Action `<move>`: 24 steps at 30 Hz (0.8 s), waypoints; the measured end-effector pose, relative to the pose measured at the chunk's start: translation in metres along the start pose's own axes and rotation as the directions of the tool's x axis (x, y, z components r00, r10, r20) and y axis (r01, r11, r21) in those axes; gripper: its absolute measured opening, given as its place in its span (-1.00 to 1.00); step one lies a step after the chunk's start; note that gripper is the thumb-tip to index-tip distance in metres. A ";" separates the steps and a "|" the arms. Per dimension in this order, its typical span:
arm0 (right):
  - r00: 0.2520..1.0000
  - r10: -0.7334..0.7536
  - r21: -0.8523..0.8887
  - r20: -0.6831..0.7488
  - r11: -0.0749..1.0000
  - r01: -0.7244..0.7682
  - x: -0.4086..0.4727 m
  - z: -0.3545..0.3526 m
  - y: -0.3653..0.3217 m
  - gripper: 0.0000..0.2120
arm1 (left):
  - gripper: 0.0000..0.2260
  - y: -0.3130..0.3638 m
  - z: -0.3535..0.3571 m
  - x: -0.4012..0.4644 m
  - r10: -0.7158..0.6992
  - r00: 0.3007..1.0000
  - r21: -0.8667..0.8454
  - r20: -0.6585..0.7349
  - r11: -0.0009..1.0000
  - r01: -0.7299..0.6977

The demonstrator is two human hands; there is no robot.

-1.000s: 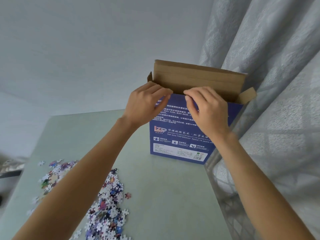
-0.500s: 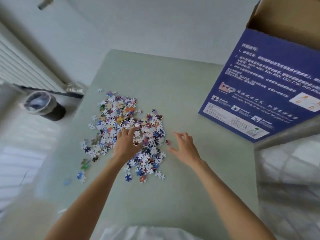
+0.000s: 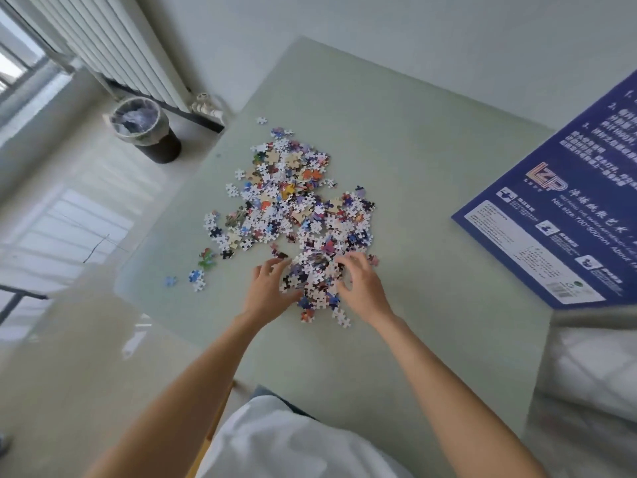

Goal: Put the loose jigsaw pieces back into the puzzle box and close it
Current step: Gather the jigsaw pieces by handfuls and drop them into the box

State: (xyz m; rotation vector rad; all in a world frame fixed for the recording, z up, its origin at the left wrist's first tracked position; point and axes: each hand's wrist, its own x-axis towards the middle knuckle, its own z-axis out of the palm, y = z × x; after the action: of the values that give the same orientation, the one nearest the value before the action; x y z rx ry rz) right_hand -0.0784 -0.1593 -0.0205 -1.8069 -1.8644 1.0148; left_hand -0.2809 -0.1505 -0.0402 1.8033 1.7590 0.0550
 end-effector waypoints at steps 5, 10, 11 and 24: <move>0.959 0.223 -0.075 -0.176 0.968 -0.238 0.024 -0.007 0.020 -0.38 | -0.54 -0.039 -0.022 0.006 0.016 0.960 0.020 -0.281 1.000 -0.010; 0.906 0.409 -0.044 -0.109 0.909 -0.415 0.029 0.025 0.017 -0.23 | -0.40 -0.105 -0.033 0.001 -0.333 0.878 0.025 -0.345 0.931 0.363; 0.912 0.395 -0.038 -0.110 0.915 -0.401 0.029 0.033 0.011 -0.23 | -0.40 -0.114 -0.032 -0.001 -0.415 0.846 -0.035 -0.333 0.902 0.429; 0.980 0.200 -0.034 0.002 0.979 -0.200 0.035 0.054 -0.020 -0.45 | -0.37 -0.047 -0.011 0.069 0.094 0.989 -0.008 -0.111 0.995 -0.095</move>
State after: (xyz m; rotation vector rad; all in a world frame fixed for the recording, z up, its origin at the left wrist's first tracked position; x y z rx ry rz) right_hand -0.1338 -0.1371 -0.0514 -2.0462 -1.7382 1.0622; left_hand -0.3198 -0.0861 -0.0782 1.9062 1.7426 0.2078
